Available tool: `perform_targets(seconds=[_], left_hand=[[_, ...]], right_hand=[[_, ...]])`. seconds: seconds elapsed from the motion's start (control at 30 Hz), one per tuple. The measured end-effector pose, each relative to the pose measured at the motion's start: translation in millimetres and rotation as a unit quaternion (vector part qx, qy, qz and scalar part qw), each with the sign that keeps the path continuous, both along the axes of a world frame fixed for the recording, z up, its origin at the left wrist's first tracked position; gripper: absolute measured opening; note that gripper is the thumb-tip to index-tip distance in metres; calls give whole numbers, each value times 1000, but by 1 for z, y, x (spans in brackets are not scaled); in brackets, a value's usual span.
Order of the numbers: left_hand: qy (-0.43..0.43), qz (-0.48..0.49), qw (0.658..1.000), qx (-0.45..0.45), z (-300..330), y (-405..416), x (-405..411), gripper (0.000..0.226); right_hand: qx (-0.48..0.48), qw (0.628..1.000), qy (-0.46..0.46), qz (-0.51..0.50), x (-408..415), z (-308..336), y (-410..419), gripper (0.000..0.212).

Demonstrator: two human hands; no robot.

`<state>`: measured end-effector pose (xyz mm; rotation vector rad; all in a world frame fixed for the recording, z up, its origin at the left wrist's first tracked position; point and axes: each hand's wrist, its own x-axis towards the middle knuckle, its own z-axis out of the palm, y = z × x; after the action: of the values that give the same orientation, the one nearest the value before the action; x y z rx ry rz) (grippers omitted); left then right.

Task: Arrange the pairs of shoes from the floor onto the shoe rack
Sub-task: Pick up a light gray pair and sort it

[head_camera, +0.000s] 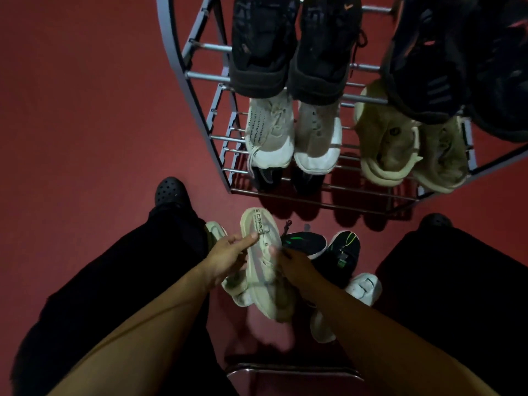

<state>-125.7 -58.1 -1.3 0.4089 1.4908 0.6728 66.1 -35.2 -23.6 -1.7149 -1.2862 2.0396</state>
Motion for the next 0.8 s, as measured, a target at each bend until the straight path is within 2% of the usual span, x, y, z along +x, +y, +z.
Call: perform_targets(seconds=[0.17,0.27,0.33,0.47,0.6,0.7,0.8], left_hand=[[70,127,989,34,-29,-10,-35,30],[133,150,979,34,-44,-17,-54,29],[159,165,973,18,-55,-24,-65,28],[187,191,964,-11,-76,-37,-84,34],[204,192,960,-29,-91,-45,-96,36],[210,196,957,-35,-97,-45,-101,39],[206,198,958,-31,-96,-46,-103,37]], right_hand=[[-5,998,-33,56,-43,-32,7,33],[-34,998,-56,19,-56,-63,6,23],[-38,995,-93,29,-63,-82,3,16],[-21,988,-121,94,-82,-108,-4,20],[-45,986,-132,93,-101,-127,-9,28],[-6,966,-219,137,-112,-126,-11,51],[17,942,-290,169,-124,-122,-15,57]])
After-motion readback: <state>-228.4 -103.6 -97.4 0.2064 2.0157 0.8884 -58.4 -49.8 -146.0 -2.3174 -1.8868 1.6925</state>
